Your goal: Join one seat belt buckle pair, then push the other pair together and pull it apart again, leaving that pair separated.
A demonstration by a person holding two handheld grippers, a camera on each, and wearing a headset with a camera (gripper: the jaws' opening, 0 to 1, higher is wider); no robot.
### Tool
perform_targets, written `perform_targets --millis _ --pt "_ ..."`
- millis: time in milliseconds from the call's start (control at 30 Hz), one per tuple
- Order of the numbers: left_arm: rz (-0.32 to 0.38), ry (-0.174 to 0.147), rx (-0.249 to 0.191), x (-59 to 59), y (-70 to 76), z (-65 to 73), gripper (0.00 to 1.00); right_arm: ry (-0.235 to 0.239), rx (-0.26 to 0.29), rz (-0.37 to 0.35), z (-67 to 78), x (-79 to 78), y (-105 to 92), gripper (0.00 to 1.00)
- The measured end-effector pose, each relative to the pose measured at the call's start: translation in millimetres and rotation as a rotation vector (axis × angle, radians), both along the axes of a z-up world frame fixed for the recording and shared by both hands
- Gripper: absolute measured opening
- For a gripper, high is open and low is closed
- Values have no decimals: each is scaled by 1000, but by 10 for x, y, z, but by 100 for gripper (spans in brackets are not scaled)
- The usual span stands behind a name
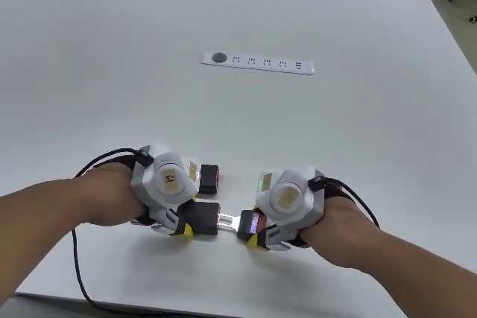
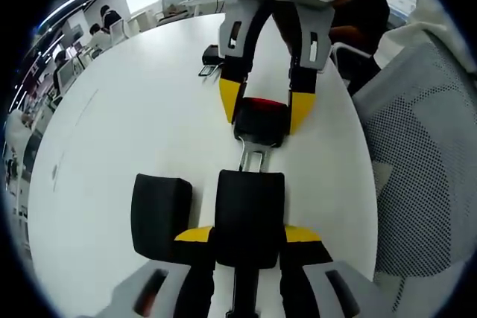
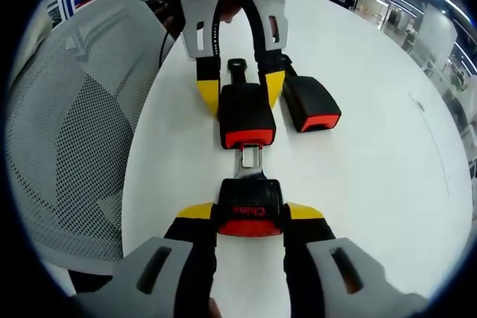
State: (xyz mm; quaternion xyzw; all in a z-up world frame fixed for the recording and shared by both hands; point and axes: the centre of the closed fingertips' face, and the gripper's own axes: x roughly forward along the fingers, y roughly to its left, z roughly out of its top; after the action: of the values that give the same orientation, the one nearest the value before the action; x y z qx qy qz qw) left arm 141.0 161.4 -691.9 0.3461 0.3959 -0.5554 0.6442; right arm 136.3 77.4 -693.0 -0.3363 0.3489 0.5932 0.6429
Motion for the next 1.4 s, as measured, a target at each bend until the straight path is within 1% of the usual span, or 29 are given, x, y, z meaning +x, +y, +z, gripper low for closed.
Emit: perform_targets --millis 100,233,300,400,433,467,500,533,633,767,800,1100,1400 --pt "-2 0 -2 1 -3 3 34 0 2 15 5 -9 15 32" --pt "-1 -1 -5 2 5 0 34 27 20 8 -8 28 75 32" --pt "-7 -1 -4 2 5 -3 34 34 19 21 -5 13 58 32" --pt "-16 1 -9 2 1 1 34 35 19 50 -2 8 63 32" --pt "-23 2 -9 -5 -7 4 34 28 25 64 4 9 81 32" --pt "-33 2 -6 -9 -13 7 33 30 25 66 5 0 88 32" --pt "-40 3 1 -16 -29 19 33 24 25 84 5 -6 113 32" --pt "-50 3 8 -21 -38 23 33 26 16 87 12 -3 107 32" --pt "-56 4 21 -17 -34 15 33 29 18 90 21 7 104 31" --pt "-54 5 23 -25 -38 27 33 23 29 82 36 3 110 31" --pt "-52 6 21 -24 -37 26 33 26 36 73 36 13 133 31" --pt "-50 5 -3 -36 -43 50 33 21 38 69 31 29 203 31" --pt "-58 4 -7 -36 -40 50 33 14 18 84 29 28 222 31"
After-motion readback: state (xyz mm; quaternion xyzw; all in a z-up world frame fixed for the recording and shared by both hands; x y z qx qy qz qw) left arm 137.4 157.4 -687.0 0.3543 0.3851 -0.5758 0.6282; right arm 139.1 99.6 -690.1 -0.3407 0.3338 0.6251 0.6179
